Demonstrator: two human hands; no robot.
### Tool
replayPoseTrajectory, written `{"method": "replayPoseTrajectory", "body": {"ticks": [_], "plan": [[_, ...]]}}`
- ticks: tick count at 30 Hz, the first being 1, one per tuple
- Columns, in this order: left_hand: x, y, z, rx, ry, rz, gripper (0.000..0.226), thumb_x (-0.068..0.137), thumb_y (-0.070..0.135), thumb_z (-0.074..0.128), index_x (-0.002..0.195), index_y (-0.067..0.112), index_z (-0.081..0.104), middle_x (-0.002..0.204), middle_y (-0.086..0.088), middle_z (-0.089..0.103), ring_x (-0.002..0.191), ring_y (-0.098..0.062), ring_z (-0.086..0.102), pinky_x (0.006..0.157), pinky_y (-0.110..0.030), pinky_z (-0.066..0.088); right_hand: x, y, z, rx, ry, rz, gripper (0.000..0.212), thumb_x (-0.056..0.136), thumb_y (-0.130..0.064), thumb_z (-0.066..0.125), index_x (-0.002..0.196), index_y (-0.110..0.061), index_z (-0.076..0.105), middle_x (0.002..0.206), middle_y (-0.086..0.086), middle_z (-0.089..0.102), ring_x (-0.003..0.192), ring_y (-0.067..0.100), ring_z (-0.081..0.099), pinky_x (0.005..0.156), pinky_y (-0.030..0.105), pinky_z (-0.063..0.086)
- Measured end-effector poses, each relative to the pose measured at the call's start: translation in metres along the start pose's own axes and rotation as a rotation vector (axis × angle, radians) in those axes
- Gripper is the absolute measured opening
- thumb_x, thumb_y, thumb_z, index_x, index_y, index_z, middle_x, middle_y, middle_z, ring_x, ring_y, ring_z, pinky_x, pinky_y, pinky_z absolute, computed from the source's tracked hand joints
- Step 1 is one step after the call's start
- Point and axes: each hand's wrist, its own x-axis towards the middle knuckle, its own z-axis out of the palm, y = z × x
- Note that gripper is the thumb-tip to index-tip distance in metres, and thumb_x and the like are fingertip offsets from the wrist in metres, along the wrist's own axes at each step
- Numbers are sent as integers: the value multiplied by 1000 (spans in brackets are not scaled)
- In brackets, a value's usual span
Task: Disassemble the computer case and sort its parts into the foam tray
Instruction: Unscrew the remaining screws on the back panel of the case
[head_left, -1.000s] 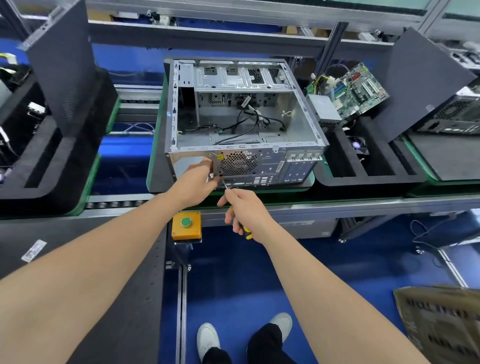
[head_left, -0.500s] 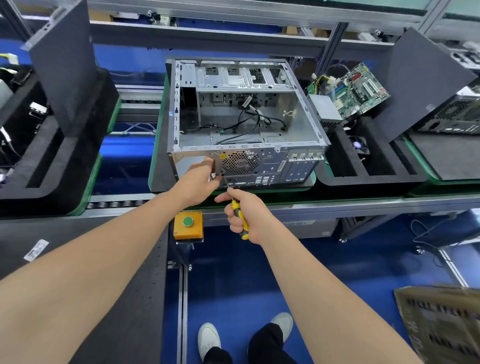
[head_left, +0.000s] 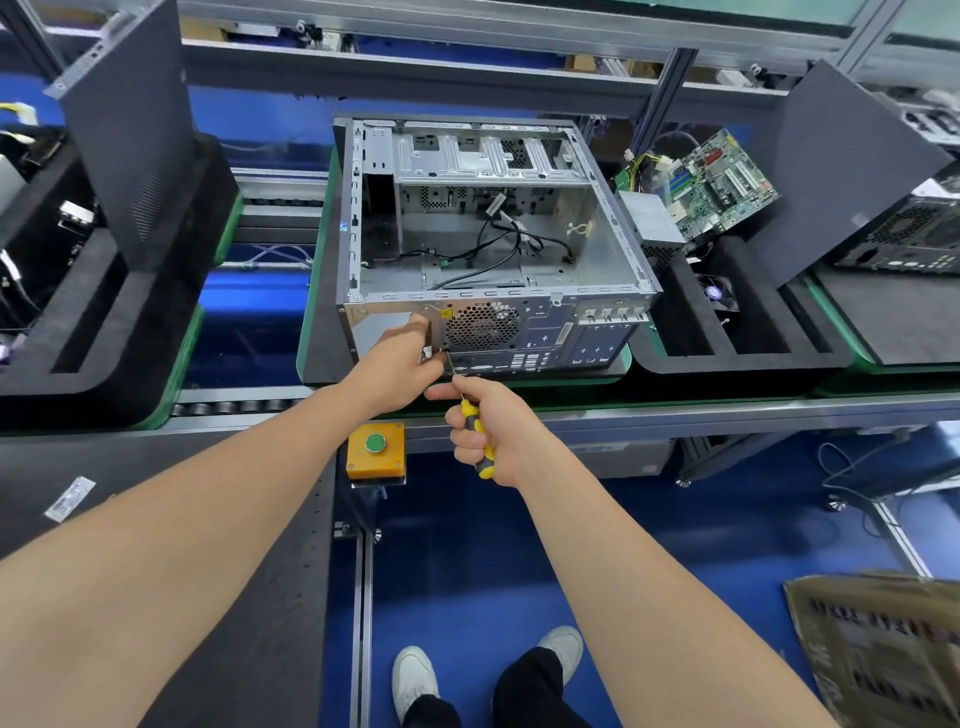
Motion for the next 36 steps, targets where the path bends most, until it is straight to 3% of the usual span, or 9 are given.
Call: {"method": "replayPoseTrajectory", "body": {"ticks": [8,11,13,17,21,26,29,33,36], "plan": [[0,-1,0,-24,-15,15,17,102,26,55,113,16,47,102,5,53,90,-15,49,62,-18,34,3,-2,11,-277,249,-92,38,107,-38,50,97,-13,78,65,2,57,41,12,37,41,23,33],[0,0,1,-26,-15,5,17,102,25,56,109,23,41,102,4,52,90,-16,49,62,-12,32,7,4,8,-678,469,-367,36,106,-37,53,85,-19,77,69,0,67,51,15,54,49,27,43],[0,-1,2,-31,-10,0,17,101,25,56,108,23,41,100,6,52,88,-15,49,62,-11,31,9,7,9,-751,532,-433,35,105,-37,55,82,-23,76,72,-1,69,56,16,59,53,29,46],[-1,-2,2,-25,0,16,16,101,27,56,107,21,43,98,6,52,87,-15,48,61,-9,30,10,3,10,-60,182,-72,34,104,-23,47,100,-4,76,65,1,53,44,11,37,41,25,33],[-4,1,1,-47,14,32,18,101,26,57,109,23,40,99,5,54,88,-14,49,61,-19,34,8,6,-1,212,-135,-50,22,109,-17,44,102,-3,60,71,1,49,47,9,36,42,22,34],[-4,3,-2,-75,-28,6,21,103,26,57,117,15,47,115,-6,64,103,-22,57,81,-31,42,8,17,-12,642,-520,41,26,109,-28,44,99,-8,58,65,1,52,30,6,42,28,16,32],[-4,2,-4,-88,-29,6,24,103,25,57,122,12,51,122,-9,65,114,-24,59,87,-31,44,13,24,-6,763,-553,44,30,110,-26,43,98,-5,59,60,2,50,26,8,40,24,19,30],[-4,3,-4,-31,0,37,18,102,22,57,117,13,55,117,-10,64,110,-27,58,81,-25,35,10,16,-2,295,-228,-97,25,111,-27,47,100,-9,61,61,1,51,29,10,32,27,23,27],[-3,4,-2,-29,7,24,21,102,21,57,120,10,56,120,-11,65,109,-26,58,84,-25,37,6,9,4,-512,211,-388,26,108,-26,43,95,-11,59,68,7,60,34,18,43,35,25,33]]}}
